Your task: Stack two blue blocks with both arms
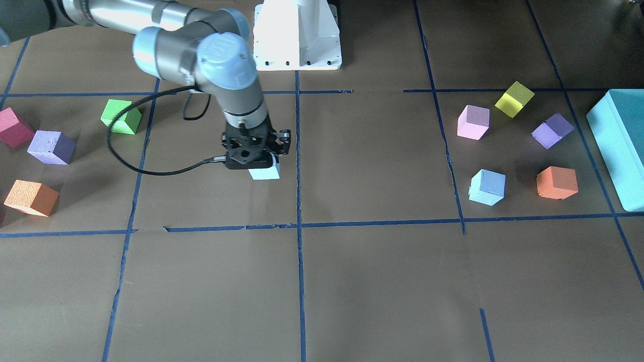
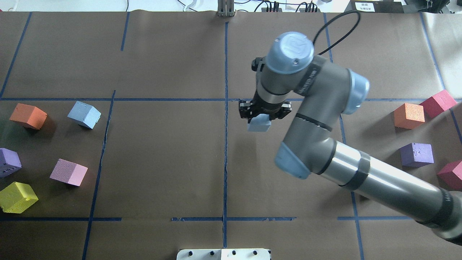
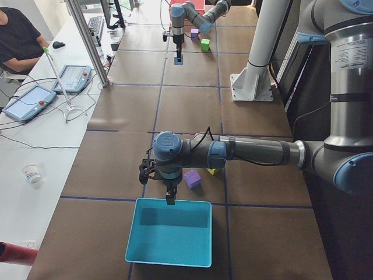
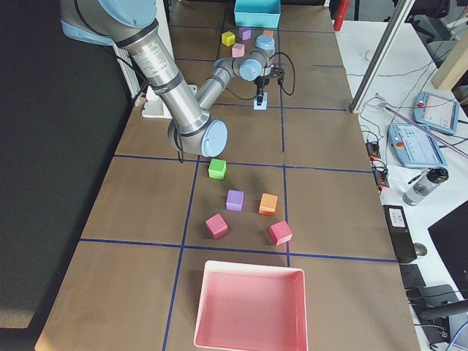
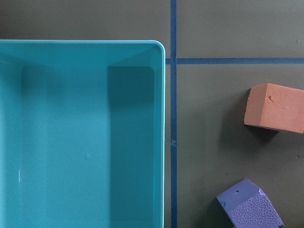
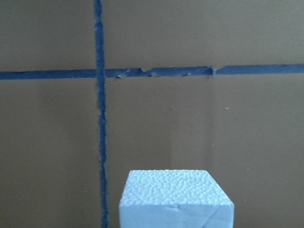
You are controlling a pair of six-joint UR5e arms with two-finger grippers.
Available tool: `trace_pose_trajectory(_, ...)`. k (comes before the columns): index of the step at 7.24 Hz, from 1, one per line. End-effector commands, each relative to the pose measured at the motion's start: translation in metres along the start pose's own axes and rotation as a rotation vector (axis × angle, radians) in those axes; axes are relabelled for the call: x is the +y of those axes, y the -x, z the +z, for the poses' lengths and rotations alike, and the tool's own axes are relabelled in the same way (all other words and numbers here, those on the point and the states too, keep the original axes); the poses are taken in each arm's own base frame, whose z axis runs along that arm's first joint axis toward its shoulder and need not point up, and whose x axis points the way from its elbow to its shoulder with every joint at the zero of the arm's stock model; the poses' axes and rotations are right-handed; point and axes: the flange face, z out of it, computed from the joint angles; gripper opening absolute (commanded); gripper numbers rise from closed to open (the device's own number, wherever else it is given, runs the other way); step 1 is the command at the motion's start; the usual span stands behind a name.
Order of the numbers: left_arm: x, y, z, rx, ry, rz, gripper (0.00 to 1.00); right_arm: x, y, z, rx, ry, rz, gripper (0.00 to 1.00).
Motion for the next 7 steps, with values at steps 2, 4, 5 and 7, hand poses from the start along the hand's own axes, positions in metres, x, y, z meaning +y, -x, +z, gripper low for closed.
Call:
trace_pose_trajectory(2, 0.000, 0.001, 0.001, 0.000, 0.002, -0.001, 1.00, 0.019, 0.061, 0.032, 0.049, 0.009, 0.013, 0.03)
trace_pose_trajectory(4, -0.001, 0.001, 0.001, 0.000, 0.003, -0.002, 1.00, 0.014, 0.055, 0.047, 0.079, 0.014, 0.023, 0.07)
trace_pose_trajectory(5, -0.004, -0.001, -0.001, 0.000, -0.001, 0.000, 1.00, 0.013, 0.052, 0.050, 0.084, 0.015, 0.023, 0.12)
trace_pose_trajectory(7, -0.009, -0.002, -0.002, 0.000, -0.006, 0.005, 1.00, 0.012, 0.050, 0.053, 0.090, 0.017, 0.017, 0.60)
